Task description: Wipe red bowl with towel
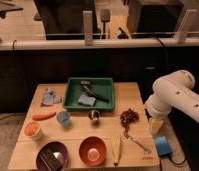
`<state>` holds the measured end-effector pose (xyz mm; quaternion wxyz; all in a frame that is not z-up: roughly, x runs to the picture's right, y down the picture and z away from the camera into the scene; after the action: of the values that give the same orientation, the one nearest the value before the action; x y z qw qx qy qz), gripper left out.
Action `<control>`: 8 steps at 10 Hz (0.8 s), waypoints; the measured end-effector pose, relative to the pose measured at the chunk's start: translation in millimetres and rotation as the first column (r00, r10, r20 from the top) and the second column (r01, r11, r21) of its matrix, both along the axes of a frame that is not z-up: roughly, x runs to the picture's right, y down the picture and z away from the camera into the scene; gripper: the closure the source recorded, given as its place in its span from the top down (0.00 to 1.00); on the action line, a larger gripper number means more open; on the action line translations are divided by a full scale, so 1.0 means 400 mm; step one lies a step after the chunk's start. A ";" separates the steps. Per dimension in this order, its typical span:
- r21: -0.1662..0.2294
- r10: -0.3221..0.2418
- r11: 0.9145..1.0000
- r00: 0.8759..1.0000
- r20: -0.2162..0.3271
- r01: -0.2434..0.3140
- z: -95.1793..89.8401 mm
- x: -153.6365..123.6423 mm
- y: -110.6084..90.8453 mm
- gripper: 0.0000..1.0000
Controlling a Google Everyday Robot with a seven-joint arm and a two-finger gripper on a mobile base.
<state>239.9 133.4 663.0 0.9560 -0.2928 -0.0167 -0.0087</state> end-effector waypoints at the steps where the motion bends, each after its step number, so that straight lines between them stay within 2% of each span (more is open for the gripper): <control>1: 0.000 0.000 1.000 1.000 0.000 0.000 0.000 0.000 0.000 0.80; 5: 0.005 -0.014 1.000 1.000 0.005 0.014 0.000 -0.011 -0.002 0.80; 8: 0.019 -0.079 0.997 0.996 0.047 0.079 0.003 -0.125 -0.011 0.80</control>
<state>189.8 129.1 664.2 0.9567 -0.2848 -0.0279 -0.0536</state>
